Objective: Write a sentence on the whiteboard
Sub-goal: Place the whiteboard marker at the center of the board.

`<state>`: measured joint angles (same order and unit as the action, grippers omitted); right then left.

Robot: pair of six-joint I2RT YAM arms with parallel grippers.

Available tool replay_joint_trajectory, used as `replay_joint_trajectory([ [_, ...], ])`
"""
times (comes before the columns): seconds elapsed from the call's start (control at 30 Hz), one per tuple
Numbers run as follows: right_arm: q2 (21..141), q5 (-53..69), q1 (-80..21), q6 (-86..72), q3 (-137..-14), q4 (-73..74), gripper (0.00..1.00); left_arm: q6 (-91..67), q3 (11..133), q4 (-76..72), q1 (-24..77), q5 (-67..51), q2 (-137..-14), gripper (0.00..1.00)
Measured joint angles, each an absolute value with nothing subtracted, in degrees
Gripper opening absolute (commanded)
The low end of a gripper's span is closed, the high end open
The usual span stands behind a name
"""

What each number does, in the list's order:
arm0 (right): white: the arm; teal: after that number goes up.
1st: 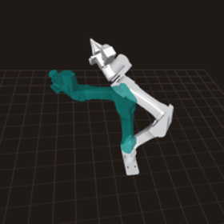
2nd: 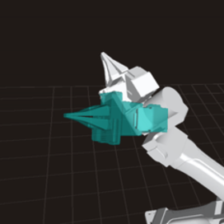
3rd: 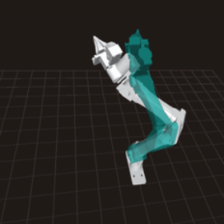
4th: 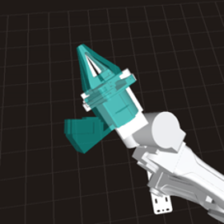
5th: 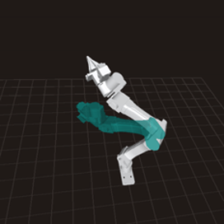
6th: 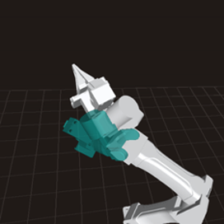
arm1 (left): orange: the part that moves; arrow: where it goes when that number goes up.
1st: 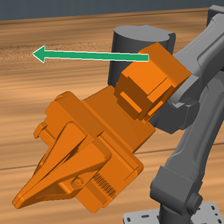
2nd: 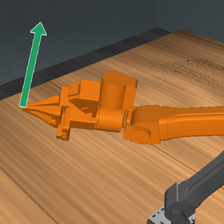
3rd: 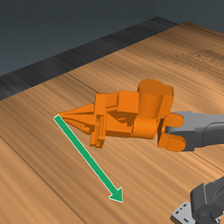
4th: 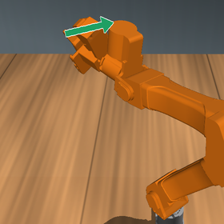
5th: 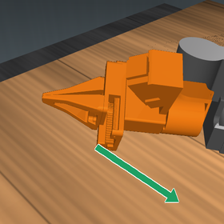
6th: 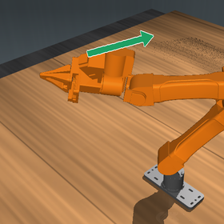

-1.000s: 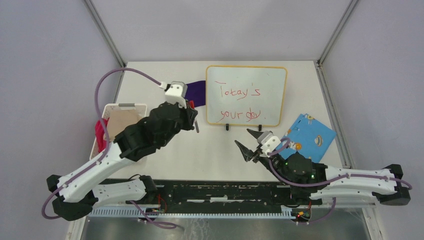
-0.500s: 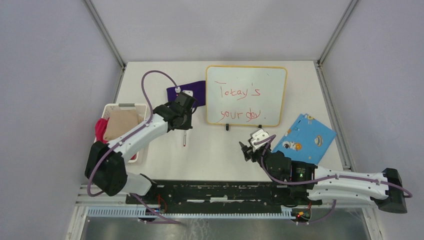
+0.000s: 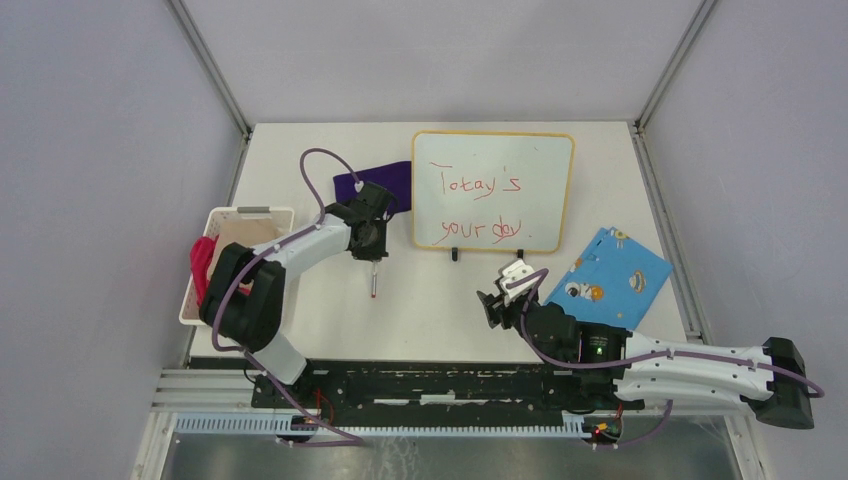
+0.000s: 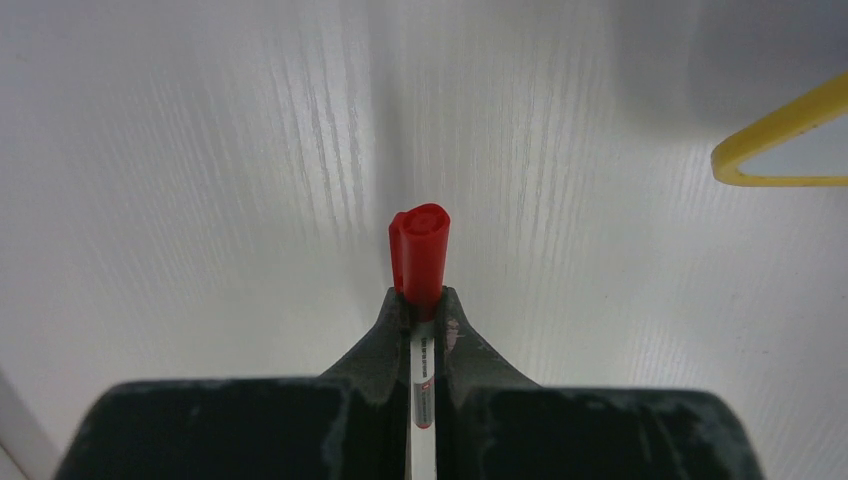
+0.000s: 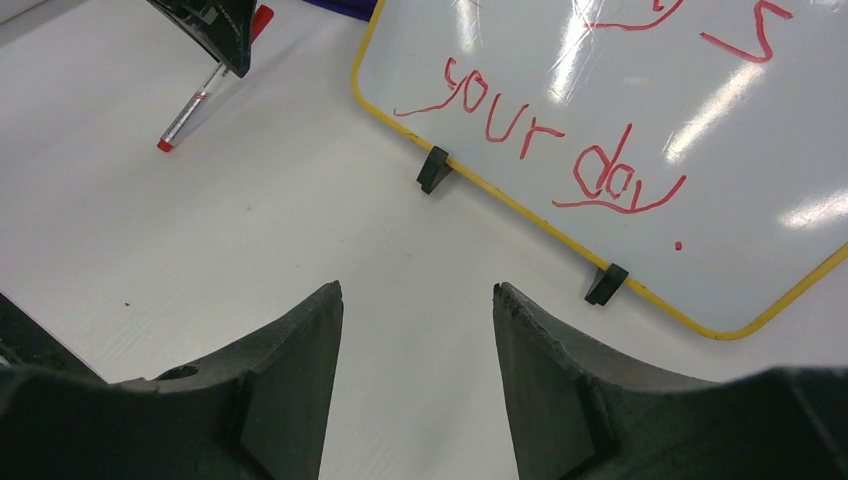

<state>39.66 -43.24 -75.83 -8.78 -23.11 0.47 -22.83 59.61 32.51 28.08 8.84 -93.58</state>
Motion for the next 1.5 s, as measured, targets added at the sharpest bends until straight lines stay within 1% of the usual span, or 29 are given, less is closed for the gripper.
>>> replay_joint_trajectory([
  [0.1,41.2,-42.9,-75.9,-8.8,-23.1,0.5,0.62,-22.8,59.6,31.7,28.1,8.4,-95.5,0.03],
  [0.4,43.5,-42.5,-75.7,-8.7,-23.2,0.1,0.62,-22.8,59.6,31.0,26.6,8.4,-98.3,0.13],
  [0.53,44.1,-42.5,-75.7,-8.7,-23.4,0.0,0.62,-22.8,59.7,31.0,26.0,8.4,-99.4,0.15],
  [0.77,44.1,-42.5,-75.7,-8.5,-23.5,-0.1,0.62,-22.8,59.7,30.9,26.0,8.8,-99.5,0.27],
  [0.9,43.8,-42.5,-75.7,-8.5,-23.5,-0.1,0.62,-22.8,59.7,30.7,26.0,8.9,-99.5,0.31],
  [1.1,42.9,-42.5,-75.7,-8.5,-23.5,0.1,0.61,-22.8,59.0,30.1,26.0,9.0,-99.0,0.32],
  [1.33,42.1,-42.5,-75.7,-8.5,-23.5,0.1,0.61,-22.9,57.0,30.2,26.0,9.1,-97.2,0.24],
  [1.5,41.6,-42.5,-75.7,-8.6,-23.5,0.1,0.61,-22.9,57.1,30.1,26.0,9.8,-97.2,0.22],
])
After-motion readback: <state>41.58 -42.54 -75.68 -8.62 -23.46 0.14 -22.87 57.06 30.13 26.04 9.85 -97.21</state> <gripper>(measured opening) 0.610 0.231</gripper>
